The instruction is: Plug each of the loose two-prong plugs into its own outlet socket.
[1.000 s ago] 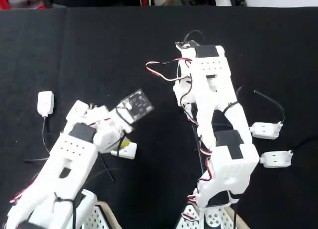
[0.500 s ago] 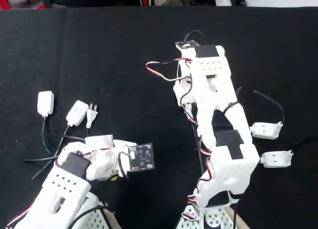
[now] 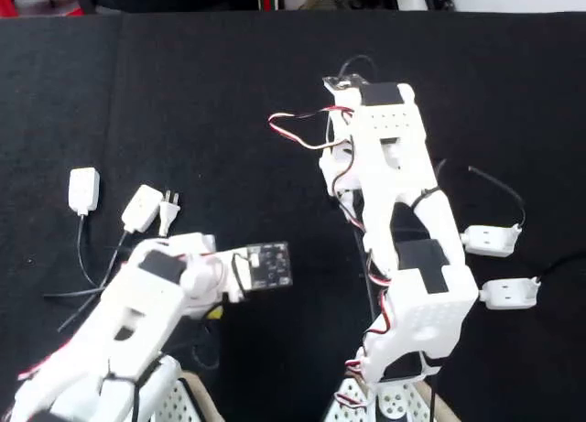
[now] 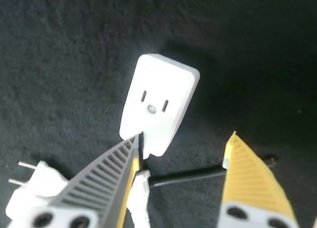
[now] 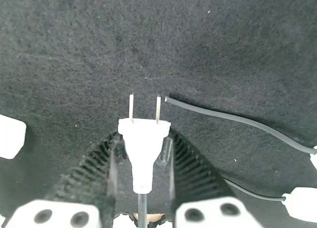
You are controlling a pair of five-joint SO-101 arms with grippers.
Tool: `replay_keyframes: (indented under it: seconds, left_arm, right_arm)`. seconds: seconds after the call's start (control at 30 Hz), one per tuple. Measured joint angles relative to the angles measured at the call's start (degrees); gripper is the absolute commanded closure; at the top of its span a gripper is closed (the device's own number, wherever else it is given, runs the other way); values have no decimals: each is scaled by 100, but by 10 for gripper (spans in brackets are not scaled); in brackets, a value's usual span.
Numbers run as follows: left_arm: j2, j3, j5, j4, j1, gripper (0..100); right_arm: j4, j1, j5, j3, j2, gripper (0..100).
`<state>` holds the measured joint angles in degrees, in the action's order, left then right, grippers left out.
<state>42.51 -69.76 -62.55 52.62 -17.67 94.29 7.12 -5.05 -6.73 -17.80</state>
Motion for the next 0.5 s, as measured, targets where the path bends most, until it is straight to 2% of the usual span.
replay_keyframes:
  seconds: [0.5]
  left_arm:
    - [-3305,2163,0,-123,123,733]
  right_arm:
    - [0,0,0,0,0,987]
